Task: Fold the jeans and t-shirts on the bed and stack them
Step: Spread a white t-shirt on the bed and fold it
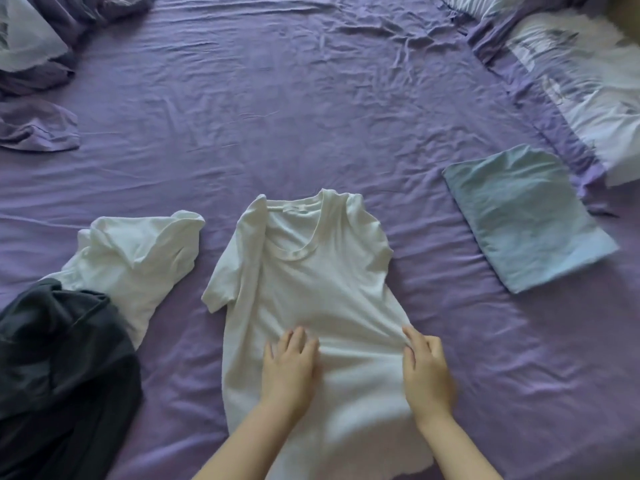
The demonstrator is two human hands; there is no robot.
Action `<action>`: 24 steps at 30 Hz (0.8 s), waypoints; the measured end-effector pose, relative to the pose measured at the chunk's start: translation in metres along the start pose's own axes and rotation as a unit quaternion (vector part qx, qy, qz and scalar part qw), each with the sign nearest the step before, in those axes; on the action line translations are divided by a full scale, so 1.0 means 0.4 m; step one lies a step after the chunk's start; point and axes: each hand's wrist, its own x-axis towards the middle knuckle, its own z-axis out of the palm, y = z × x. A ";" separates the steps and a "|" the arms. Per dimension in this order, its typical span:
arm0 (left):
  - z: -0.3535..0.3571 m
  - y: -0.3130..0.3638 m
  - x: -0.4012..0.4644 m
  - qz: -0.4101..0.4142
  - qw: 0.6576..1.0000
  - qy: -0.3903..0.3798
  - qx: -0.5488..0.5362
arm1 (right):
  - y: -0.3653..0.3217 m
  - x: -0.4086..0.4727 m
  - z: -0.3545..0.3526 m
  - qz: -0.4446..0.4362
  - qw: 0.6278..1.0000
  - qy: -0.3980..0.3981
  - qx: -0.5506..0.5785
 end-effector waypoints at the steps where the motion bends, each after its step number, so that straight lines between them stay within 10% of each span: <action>1: -0.007 0.008 0.003 -0.001 1.000 0.005 0.012 | 0.007 0.000 -0.005 -0.023 0.998 -0.040 -0.046; 15: -0.214 0.131 0.369 0.044 0.986 0.108 -0.119 | -0.136 0.431 0.010 -0.083 0.980 -0.124 0.132; 21: -0.328 0.146 0.565 -0.122 0.949 0.208 -0.203 | -0.138 0.526 -0.029 -0.034 0.979 0.100 0.173; 24: -0.336 0.148 0.635 -0.140 0.963 0.168 -0.157 | -0.098 0.548 -0.025 -0.130 0.983 0.064 0.113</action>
